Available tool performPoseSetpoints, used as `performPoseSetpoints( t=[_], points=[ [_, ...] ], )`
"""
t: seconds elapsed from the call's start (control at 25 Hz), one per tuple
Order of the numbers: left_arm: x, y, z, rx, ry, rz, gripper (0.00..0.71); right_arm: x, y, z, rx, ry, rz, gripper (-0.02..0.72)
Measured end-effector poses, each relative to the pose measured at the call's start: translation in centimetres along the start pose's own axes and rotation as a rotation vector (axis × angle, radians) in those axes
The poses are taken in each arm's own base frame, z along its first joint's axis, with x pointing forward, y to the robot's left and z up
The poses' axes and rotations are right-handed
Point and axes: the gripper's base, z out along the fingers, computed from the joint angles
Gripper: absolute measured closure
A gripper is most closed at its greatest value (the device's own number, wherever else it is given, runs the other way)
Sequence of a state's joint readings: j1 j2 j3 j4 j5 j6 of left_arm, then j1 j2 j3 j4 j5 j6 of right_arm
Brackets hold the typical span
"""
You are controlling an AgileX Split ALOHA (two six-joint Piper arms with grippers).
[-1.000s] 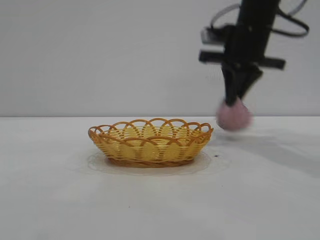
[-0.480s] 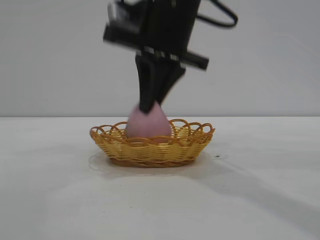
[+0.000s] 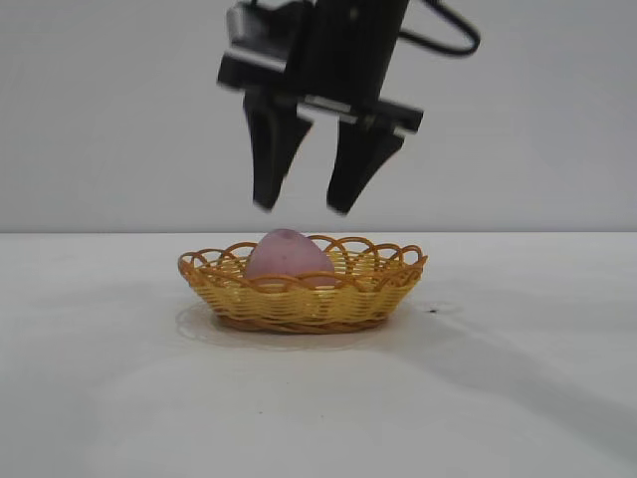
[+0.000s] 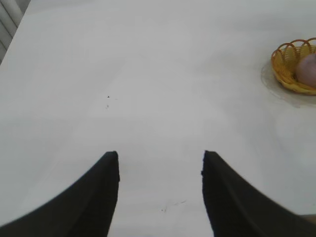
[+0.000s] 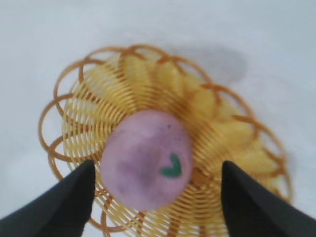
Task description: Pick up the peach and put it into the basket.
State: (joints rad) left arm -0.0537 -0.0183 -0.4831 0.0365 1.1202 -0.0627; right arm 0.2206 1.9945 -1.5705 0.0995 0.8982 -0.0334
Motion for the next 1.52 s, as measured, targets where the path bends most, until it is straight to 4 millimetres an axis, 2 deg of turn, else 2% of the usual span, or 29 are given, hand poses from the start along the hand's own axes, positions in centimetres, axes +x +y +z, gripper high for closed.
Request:
performPoseSetpoints(
  t=[0.04,0.08,0.16,0.28,0.44,0.52,0.6,0.68,0.72,0.84,0.96,1.08,1.24,1.36,1.52],
  points=[
    [0.0,0.0,0.0,0.0,0.0,0.0,0.379,0.3,-2.5,0.4,0.02,0.02,0.054,0.21],
    [0.0,0.0,0.0,0.0,0.0,0.002,0.379,0.8,-4.0,0.9,0.03,0.039,0.092,0.21],
    [0.0,0.0,0.0,0.0,0.0,0.002,0.379,1.4,-6.2,1.3,0.041,0.056,0.149,0.21],
    [0.0,0.0,0.0,0.0,0.0,0.002,0.379,1.7,-7.5,1.5,0.039,0.042,0.191,0.21],
    [0.0,0.0,0.0,0.0,0.0,0.002,0.379,1.6,-7.4,0.5,0.019,0.003,0.219,0.21],
    [0.0,0.0,0.0,0.0,0.0,0.002,0.379,1.6,-7.0,-1.6,0.007,-0.053,0.223,0.21],
    [0.0,0.0,0.0,0.0,0.0,0.002,0.379,2.0,-6.5,-4.8,0.014,-0.129,0.209,0.21],
    [0.0,0.0,0.0,0.0,0.0,0.002,0.379,3.3,-6.0,-9.0,0.04,-0.213,0.181,0.21],
    [0.0,0.0,0.0,0.0,0.0,0.002,0.379,4.5,-5.6,-10.8,0.053,-0.24,0.165,0.21],
    [0.0,0.0,0.0,0.0,0.0,0.002,0.379,9.0,-4.6,-14.1,0.073,-0.236,0.135,0.21],
    [0.0,0.0,0.0,0.0,0.0,0.002,0.379,14.0,-3.7,-14.9,0.089,-0.127,0.104,0.21],
    [0.0,0.0,0.0,0.0,0.0,0.002,0.379,18.9,-3.0,-14.6,0.083,-0.034,0.114,0.21],
    [0.0,0.0,0.0,0.0,0.0,0.002,0.379,25.4,-2.1,-15.3,0.086,-0.032,0.139,0.21],
    [0.0,0.0,0.0,0.0,0.0,0.002,0.379,29.0,-1.6,-16.1,0.098,-0.083,0.145,0.21],
    [0.0,0.0,0.0,0.0,0.0,0.002,0.379,31.8,-1.2,-16.5,0.106,-0.131,0.141,0.21]
  ],
)
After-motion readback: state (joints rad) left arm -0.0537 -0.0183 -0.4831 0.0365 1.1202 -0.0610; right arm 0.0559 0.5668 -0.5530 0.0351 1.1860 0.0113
